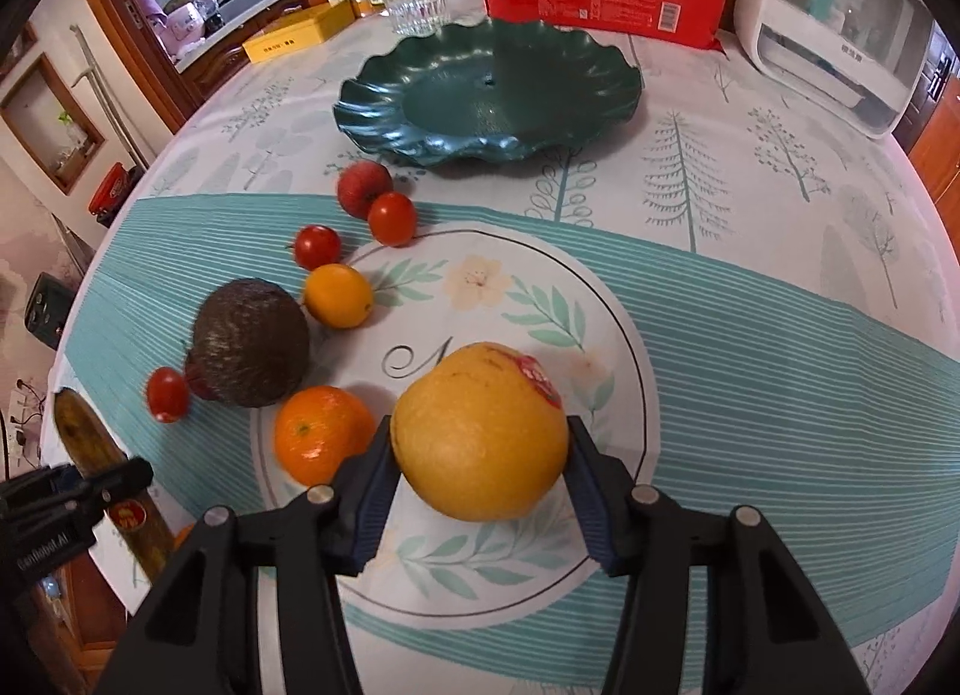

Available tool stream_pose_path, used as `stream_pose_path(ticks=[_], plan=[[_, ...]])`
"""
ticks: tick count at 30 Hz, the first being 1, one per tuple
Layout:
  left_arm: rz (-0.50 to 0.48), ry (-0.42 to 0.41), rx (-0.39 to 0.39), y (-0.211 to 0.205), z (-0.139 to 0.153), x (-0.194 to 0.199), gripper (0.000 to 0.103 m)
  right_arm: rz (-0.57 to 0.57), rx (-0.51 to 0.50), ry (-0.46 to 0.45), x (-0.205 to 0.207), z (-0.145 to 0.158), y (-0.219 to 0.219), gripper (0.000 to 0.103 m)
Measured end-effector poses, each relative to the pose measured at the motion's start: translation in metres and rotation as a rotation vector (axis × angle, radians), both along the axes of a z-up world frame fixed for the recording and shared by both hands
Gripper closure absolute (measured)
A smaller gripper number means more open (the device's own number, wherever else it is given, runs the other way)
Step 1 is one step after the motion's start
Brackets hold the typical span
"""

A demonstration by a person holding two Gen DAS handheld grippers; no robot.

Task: Organize fruits
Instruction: 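Carry banana and grapefruit to the green plate and release both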

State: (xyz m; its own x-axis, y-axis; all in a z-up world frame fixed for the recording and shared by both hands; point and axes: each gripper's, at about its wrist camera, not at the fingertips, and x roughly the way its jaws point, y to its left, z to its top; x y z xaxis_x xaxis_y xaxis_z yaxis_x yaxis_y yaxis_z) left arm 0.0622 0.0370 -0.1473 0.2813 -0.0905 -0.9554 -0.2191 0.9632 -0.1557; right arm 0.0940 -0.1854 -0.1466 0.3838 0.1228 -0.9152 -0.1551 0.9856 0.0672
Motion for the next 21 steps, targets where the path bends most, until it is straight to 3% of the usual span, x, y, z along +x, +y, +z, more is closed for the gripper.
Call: stream_pose_path(ticks=[11,21], plan=[[-0.053,-0.184,0.011,0.007,0.101,0.027,0.071,-0.009,0.049,-0.153,0.007,0.074,-0.007,0.051],[-0.115,-0.267,-0.029,-0.008,0.139,0.081,0.071,-0.025,0.049,-0.175,0.034,0.091,-0.012,0.051]])
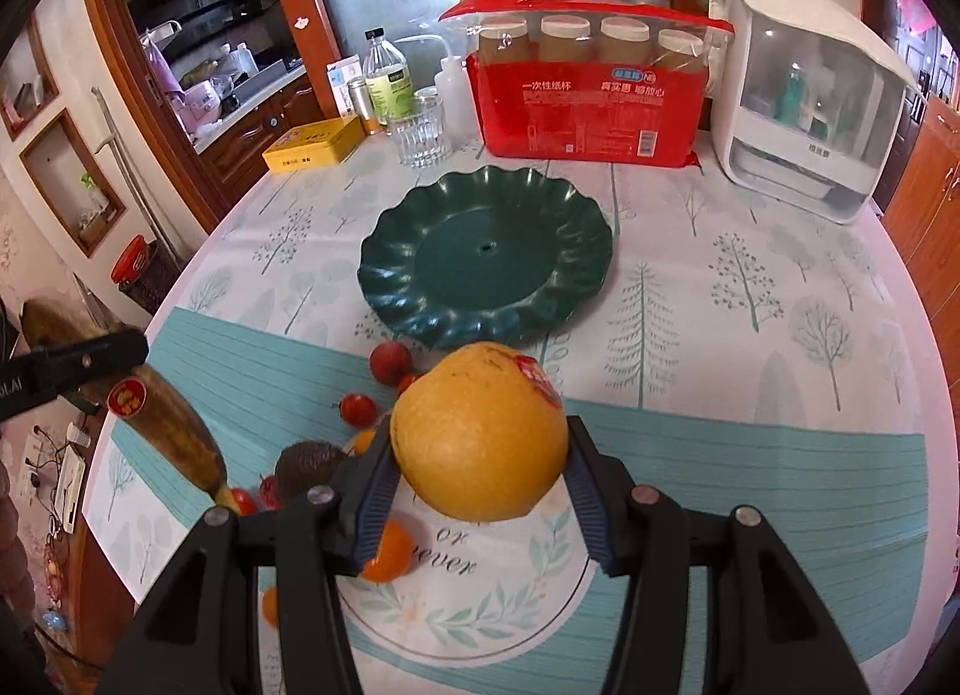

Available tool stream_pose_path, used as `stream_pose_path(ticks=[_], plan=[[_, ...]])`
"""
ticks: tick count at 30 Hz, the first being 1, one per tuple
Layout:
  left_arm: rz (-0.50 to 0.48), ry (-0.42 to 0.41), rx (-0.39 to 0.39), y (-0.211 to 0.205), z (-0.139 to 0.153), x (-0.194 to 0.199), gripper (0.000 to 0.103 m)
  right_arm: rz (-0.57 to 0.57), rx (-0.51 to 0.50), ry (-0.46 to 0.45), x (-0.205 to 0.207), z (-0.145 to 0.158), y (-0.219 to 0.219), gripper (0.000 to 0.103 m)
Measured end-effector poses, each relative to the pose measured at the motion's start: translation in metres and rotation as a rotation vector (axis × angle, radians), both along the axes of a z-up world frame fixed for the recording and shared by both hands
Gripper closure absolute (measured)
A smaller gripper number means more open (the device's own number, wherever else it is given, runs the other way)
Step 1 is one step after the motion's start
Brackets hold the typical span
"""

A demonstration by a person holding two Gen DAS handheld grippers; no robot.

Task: Organize fruits
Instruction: 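Carry banana and grapefruit to the green plate and release both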

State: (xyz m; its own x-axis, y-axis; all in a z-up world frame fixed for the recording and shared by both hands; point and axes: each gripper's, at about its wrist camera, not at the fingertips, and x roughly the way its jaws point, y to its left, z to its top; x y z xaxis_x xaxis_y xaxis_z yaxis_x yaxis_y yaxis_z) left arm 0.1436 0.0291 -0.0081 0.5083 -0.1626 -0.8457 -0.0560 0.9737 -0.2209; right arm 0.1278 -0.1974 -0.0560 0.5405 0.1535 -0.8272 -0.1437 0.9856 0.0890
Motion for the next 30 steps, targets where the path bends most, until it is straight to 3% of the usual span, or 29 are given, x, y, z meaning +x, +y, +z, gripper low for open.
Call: stream_pose_path(ticks=[9,19,24,30], plan=[[-0.088,-0.069,0.003,-0.044,0.001,0.087,0.071,-0.044,-0.012,-0.005,0.072,-0.001,-0.005,0.050],[-0.136,0.019,0.071,-0.070,-0.064,0.175,0.071,-0.026,-0.057,0.067,0.137,-0.054,0.009,0.050],[-0.155,0.072,0.096,-0.075,-0.100,0.199,0.071,-0.024,-0.083,0.107,0.153,-0.080,0.016,0.050],[-0.171,0.050,0.149,-0.082,-0.117,0.207,0.066,-0.036,-0.143,0.157,0.165,-0.109,0.023,0.049]])
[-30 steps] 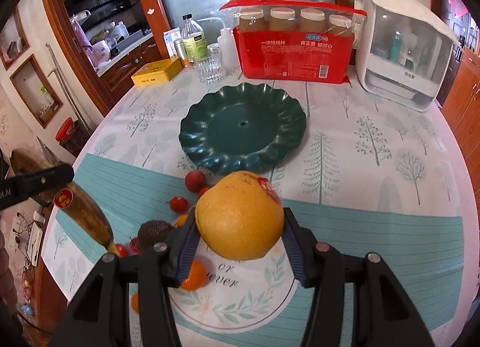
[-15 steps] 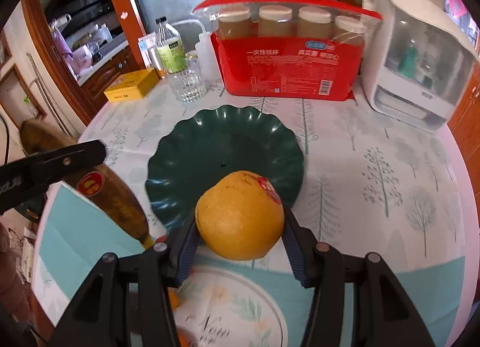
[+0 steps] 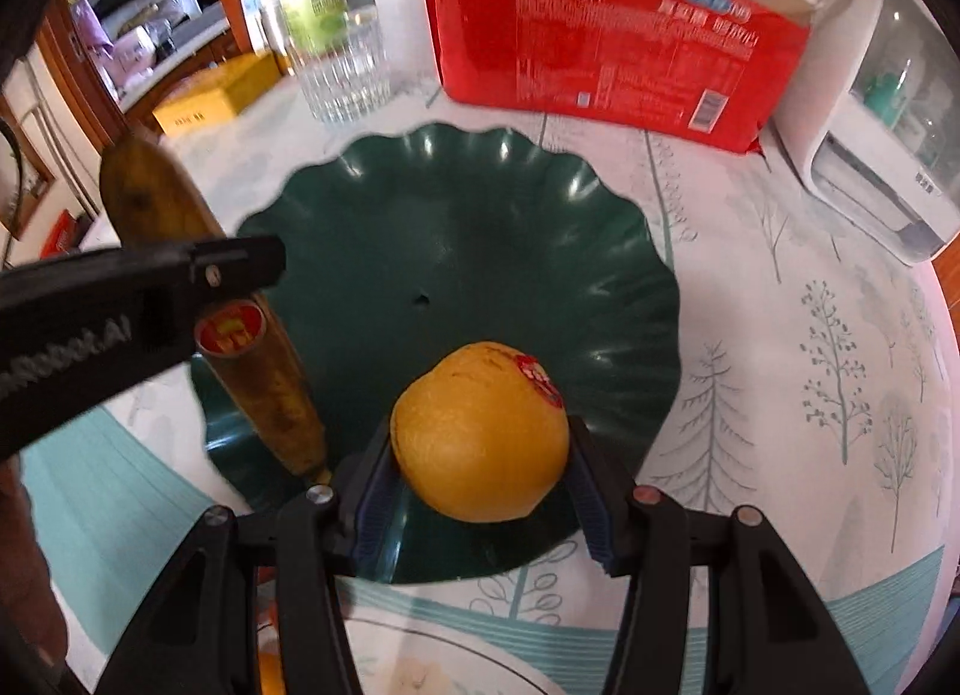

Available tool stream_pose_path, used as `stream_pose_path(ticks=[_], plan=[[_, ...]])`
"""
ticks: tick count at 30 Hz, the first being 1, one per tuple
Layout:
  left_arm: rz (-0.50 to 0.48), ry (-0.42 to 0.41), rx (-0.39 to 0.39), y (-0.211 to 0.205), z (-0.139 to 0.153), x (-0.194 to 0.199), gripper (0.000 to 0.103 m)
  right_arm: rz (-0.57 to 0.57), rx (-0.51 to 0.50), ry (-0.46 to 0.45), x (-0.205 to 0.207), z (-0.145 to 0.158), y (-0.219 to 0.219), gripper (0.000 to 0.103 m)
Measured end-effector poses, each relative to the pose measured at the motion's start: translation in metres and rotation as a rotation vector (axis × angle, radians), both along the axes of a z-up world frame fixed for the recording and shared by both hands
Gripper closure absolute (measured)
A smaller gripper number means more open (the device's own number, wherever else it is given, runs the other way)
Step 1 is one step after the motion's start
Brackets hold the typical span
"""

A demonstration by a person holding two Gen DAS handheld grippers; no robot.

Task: Organize fruits
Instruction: 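Carry banana and grapefruit to the green plate and release both, then withdraw both tools from the plate toward the remaining fruit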

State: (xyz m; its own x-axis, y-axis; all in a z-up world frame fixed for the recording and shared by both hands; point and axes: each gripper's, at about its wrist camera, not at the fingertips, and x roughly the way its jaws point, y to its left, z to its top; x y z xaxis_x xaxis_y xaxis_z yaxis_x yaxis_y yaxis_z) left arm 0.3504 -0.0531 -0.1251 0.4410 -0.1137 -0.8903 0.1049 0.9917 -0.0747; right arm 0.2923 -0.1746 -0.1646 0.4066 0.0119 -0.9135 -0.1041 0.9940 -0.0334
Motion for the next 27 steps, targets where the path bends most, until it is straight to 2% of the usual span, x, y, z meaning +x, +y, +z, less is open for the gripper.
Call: stream_pose_path(ticks=[1,3,5,7,9,19,27], plan=[[-0.010,-0.004,0.033,-0.003,-0.003,0.000,0.064,0.002,0.000,-0.002,0.000,-0.001,0.001,0.048],[-0.026,-0.005,0.059,-0.006,-0.006,0.000,0.044,0.011,-0.003,-0.018,-0.002,-0.001,0.002,0.047],[-0.022,-0.020,0.069,-0.007,-0.006,-0.002,0.036,0.012,0.001,-0.069,-0.004,0.006,0.003,0.046],[-0.020,-0.030,0.059,-0.006,-0.004,-0.003,0.034,0.015,0.002,-0.088,-0.006,0.012,0.003,0.032],[-0.017,-0.035,0.057,-0.007,-0.001,-0.004,0.027,0.030,-0.002,-0.092,-0.008,0.013,0.006,0.031],[-0.004,-0.062,0.062,-0.006,0.009,-0.021,0.021,0.022,0.026,-0.087,-0.015,0.017,0.004,0.030],[0.034,-0.074,0.019,0.010,0.024,-0.043,0.021,0.020,0.027,-0.115,-0.028,0.037,0.002,0.031]])
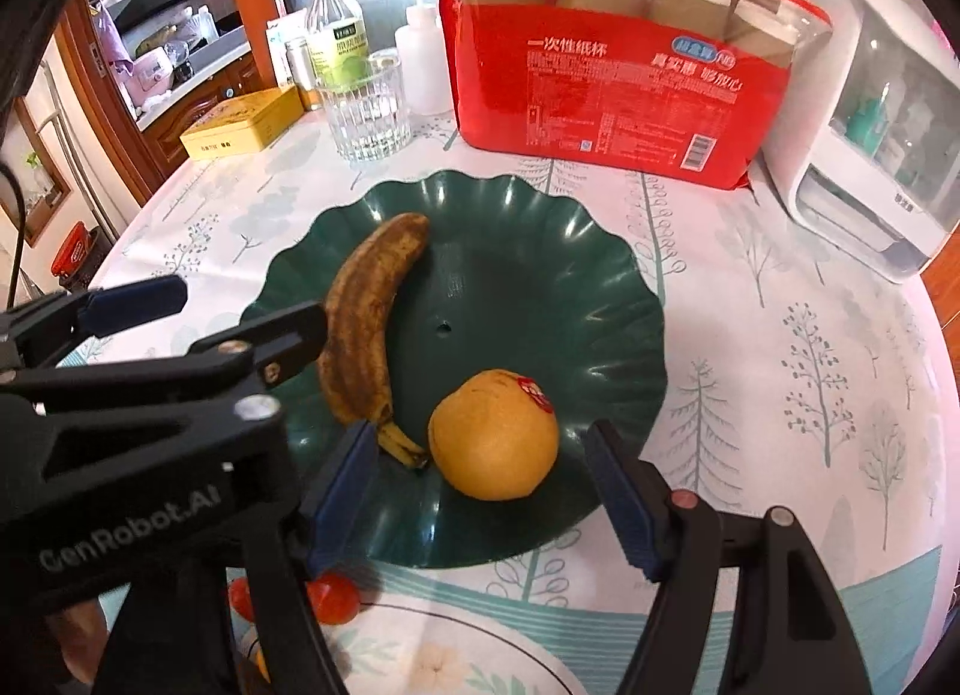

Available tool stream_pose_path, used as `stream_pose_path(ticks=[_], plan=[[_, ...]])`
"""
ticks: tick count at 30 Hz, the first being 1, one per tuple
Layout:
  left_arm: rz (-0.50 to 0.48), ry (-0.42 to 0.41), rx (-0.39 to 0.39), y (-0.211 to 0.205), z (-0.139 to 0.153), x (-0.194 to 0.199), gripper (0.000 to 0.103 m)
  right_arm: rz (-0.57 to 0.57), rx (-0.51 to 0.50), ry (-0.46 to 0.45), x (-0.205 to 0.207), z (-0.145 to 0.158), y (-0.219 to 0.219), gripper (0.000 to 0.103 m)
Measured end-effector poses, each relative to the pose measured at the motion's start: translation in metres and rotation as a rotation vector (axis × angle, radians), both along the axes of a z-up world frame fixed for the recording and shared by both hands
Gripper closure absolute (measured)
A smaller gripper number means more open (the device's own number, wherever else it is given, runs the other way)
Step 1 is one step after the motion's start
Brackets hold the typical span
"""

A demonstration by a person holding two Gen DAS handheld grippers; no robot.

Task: Organize fruits
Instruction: 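Withdraw both tools from the plate toward the remaining fruit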

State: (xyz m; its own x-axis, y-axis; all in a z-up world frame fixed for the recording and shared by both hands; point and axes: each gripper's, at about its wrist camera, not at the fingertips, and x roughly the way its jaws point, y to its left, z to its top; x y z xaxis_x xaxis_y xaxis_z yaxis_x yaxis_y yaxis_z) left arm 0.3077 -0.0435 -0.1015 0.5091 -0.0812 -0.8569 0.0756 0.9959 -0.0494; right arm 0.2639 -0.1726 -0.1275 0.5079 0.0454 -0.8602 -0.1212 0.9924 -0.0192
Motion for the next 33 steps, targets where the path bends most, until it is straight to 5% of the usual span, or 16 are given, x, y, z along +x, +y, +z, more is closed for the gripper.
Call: stream_pose_path(ticks=[11,22,33], plan=[[0.049,-0.057,-0.055,0.021,0.036,-0.051,0.021,-0.029,0.033,-0.028,-0.029,0.036,-0.010,0.031],[0.057,-0.094,-0.020,0.032,0.073,-0.116,0.019,-0.008,0.061,-0.076,-0.074,0.079,-0.011,0.031],[0.104,-0.114,-0.035,0.061,0.093,-0.175,0.015,0.060,0.081,-0.076,-0.110,0.094,0.006,0.031]])
